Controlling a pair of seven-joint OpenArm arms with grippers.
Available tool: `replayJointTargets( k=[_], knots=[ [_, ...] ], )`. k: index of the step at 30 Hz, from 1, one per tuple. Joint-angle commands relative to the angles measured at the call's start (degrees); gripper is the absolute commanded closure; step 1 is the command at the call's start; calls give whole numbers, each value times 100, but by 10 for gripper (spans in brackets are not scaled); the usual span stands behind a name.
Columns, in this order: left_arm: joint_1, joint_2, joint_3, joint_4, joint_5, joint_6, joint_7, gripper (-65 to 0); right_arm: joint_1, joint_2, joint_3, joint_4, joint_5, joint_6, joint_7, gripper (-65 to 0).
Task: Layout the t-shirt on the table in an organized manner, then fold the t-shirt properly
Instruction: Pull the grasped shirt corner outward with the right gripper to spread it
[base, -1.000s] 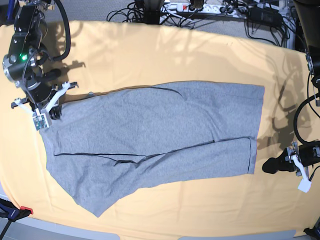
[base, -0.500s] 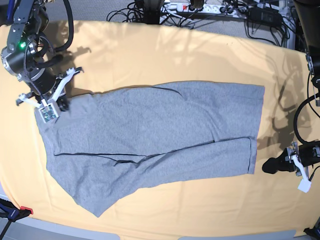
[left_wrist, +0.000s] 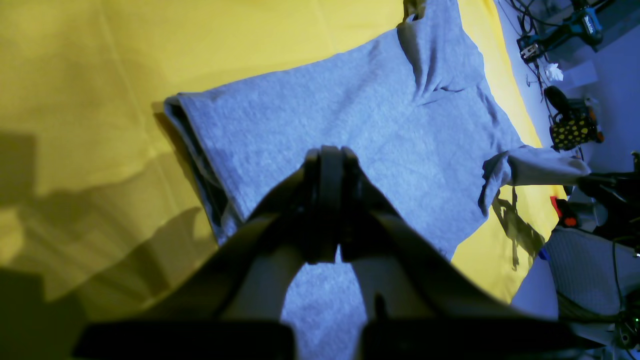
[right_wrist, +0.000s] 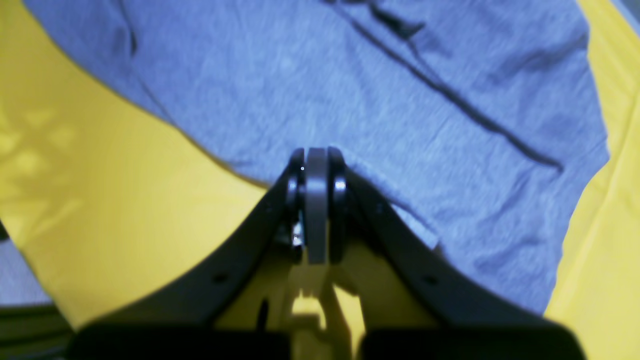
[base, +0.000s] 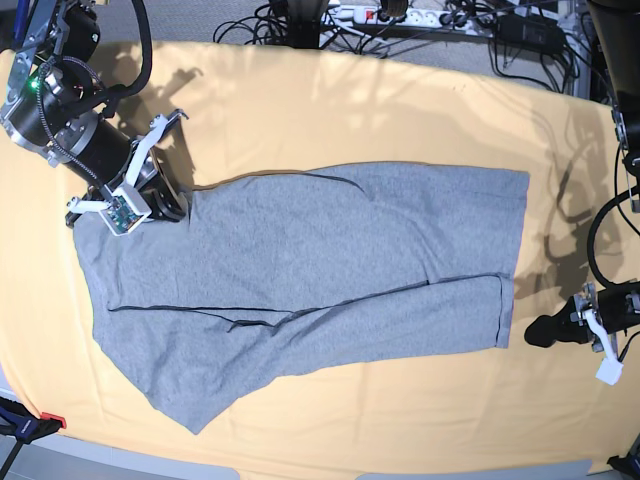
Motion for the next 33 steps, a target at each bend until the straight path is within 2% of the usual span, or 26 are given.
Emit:
replayJointTargets(
  k=[1, 6, 12, 14, 22, 31, 33],
  knots=[
    [-190, -107, -55, 79, -160, -32, -103, 0, 66, 79, 28, 111, 37, 31, 199, 0],
    [-190, -107, -55, 81, -155, -32, -101, 0, 304, 76, 153, 111, 7, -76, 186, 0],
    [-190, -107, -55, 79, -155, -32, -101, 0, 638, 76, 804, 111, -304, -901, 315, 0],
    [-190, -105, -55, 79, -157, -32, -103, 0, 673, 76, 975, 111, -302, -1069, 407, 0],
    [-190, -105, -55, 79, -157, -32, -101, 0, 684, 76, 1001, 35, -223, -822, 361, 0],
    [-190, -105, -55, 79, -155, -32, -101, 0, 560, 103, 1003, 37, -245, -841, -426, 0],
    [-190, -105, -55, 79, -153, -32, -101, 0, 404, 116, 1008, 37, -289, -699, -442, 0]
  ],
)
